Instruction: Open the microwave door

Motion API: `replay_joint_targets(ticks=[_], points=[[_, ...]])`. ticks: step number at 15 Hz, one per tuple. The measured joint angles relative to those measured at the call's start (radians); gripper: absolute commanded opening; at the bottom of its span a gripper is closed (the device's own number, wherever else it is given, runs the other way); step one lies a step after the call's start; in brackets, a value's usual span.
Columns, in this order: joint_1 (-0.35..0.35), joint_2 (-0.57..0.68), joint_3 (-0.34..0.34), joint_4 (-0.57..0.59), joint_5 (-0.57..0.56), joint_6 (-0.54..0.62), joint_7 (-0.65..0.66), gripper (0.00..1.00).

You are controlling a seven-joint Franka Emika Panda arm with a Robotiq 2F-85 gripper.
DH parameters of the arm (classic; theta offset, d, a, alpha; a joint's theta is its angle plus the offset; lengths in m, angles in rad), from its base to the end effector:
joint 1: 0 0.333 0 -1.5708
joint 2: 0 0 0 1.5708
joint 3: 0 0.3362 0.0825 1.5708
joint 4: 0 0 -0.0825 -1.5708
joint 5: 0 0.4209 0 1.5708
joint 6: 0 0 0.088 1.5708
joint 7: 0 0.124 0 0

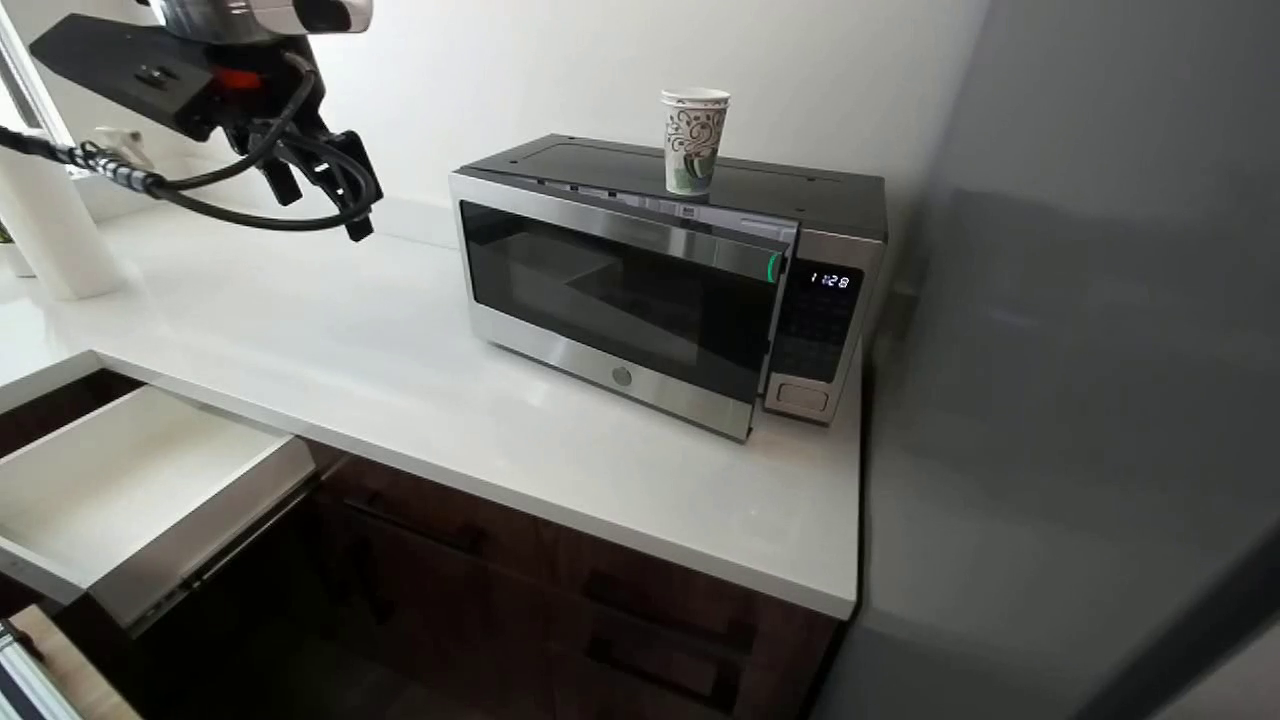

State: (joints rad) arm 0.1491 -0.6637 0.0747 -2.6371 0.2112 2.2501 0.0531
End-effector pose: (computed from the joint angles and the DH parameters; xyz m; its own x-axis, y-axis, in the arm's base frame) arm 0.3849 0.0962 0.4642 0.9661 0.0283 0.2566 0.0717 -0.9843 -0.1615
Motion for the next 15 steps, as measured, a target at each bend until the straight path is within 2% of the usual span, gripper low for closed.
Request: replay_joint_targets(ticks=[3,6,10,15], points=[[-0.007,0.003,0.002,0.02,-0.004,-0.001,0.012,1.0],[-0.058,0.016,0.002,0.1,-0.043,-0.052,0.066,1.0],[-0.155,0.077,-0.008,0.289,-0.093,-0.213,0.137,1.0],[-0.233,0.214,-0.059,0.533,-0.164,-0.383,0.155,1.0]])
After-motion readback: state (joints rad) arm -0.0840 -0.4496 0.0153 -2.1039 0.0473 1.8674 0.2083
